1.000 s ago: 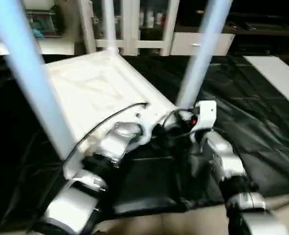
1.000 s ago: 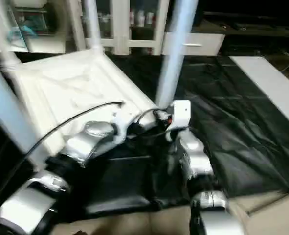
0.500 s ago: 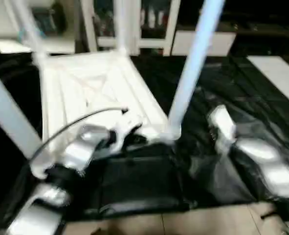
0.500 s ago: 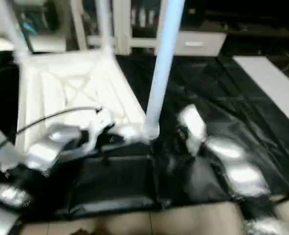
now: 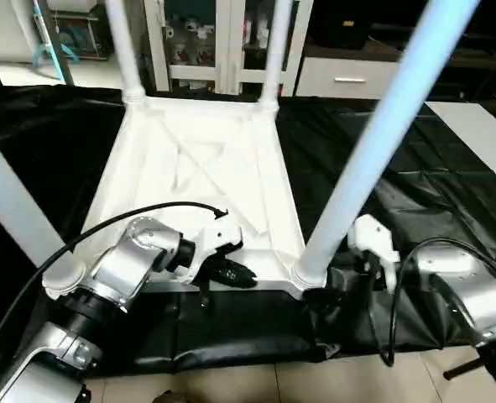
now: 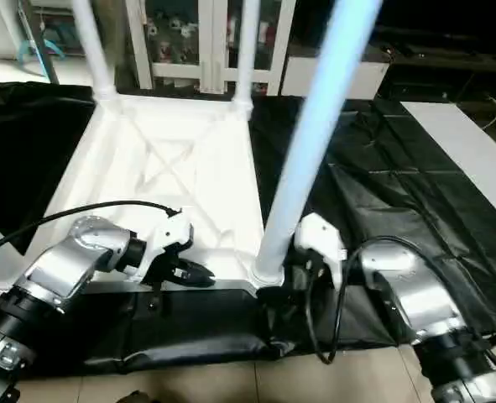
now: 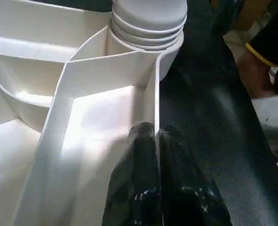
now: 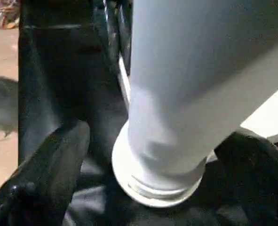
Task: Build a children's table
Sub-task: Rotate leg to tighten
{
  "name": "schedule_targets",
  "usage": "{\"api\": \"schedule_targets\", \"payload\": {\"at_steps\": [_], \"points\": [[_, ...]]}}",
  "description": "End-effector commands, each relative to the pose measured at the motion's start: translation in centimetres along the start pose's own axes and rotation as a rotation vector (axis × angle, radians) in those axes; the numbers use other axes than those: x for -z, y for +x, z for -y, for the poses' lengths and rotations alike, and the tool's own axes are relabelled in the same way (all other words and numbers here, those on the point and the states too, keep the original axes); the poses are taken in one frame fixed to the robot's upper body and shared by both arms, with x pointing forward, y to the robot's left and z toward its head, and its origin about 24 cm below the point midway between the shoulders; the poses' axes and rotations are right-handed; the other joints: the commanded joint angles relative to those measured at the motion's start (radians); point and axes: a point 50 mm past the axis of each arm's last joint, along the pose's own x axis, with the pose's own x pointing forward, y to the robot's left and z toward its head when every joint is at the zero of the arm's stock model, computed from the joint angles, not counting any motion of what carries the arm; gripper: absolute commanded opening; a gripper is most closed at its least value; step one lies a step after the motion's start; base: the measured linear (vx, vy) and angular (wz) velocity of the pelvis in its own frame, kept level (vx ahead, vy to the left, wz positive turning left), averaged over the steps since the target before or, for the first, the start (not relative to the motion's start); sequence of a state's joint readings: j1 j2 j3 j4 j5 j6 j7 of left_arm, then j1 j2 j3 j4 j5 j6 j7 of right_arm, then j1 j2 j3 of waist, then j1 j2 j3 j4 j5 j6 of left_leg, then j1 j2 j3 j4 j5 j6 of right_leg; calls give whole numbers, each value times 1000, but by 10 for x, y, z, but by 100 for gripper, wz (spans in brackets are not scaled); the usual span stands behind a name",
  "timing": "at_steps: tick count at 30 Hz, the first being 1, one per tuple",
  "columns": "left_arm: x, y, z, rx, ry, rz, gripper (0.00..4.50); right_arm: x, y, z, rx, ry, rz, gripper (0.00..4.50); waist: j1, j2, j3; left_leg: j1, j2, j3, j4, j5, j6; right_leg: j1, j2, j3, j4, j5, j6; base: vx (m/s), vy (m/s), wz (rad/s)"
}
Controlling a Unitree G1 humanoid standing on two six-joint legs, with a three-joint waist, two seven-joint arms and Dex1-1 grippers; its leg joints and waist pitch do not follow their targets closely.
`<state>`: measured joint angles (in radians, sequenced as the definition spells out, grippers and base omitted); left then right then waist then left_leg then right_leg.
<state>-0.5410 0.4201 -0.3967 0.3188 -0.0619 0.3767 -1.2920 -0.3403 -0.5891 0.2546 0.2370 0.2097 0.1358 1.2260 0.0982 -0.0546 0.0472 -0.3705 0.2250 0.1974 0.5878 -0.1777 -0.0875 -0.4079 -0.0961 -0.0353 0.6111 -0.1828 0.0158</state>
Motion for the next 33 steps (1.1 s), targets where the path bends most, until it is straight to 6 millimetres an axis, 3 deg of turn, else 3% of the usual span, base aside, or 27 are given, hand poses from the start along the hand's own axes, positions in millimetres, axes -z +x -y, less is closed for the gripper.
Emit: {"api": "schedule_targets", "payload": {"at_steps": [1,4,9,20,28,29,31,32,33], "points": [[-3,10,7,61,14,-10,0,-3,3,2,-20,-26,-11,446,-8,-5,-59,15,6,-1,-71,-236,21,37,-28,22,-67,-204,-202,0,0,0],[-3,9,6,55,13,-12,0,-3,5,4,-43,-38,-24,446,-8,-7,-60,15,6,0,-69,-219,28,39,-27,23,-65,-185,-206,0,0,0],[-1,8,6,50,11,-19,0,-3,6,7,-63,-45,-21,410,-12,-8,-60,15,6,0,-68,-220,34,39,-28,22,-66,-194,-210,0,0,0],[0,9,7,51,5,-26,0,-2,8,7,-92,-38,1,294,-11,-7,-63,16,5,2,-64,-191,45,41,-26,22,-60,-147,-228,0,0,0],[0,10,7,55,3,-34,0,1,8,6,-106,-31,2,272,-9,-8,-64,16,5,2,-63,-184,48,43,-25,21,-57,-129,-234,0,0,0],[1,11,7,47,0,-33,0,2,9,6,-81,-11,17,272,-10,-12,-64,16,5,2,-62,-183,50,43,-26,21,-58,-133,-234,0,0,0],[1,12,5,21,-7,-24,0,4,11,10,-22,31,40,270,-10,-10,-64,15,4,2,-63,-184,48,42,-26,21,-58,-139,-234,0,0,0],[-3,15,-3,-73,-27,8,0,8,15,19,125,97,68,269,-13,-11,-63,14,4,3,-63,-191,47,40,-26,22,-59,-145,-234,0,0,0],[-4,16,-5,-102,-34,19,0,10,16,21,164,117,72,269,-14,-12,-58,15,4,2,-67,-222,30,38,-25,20,-67,-193,-224,0,0,0]]}}
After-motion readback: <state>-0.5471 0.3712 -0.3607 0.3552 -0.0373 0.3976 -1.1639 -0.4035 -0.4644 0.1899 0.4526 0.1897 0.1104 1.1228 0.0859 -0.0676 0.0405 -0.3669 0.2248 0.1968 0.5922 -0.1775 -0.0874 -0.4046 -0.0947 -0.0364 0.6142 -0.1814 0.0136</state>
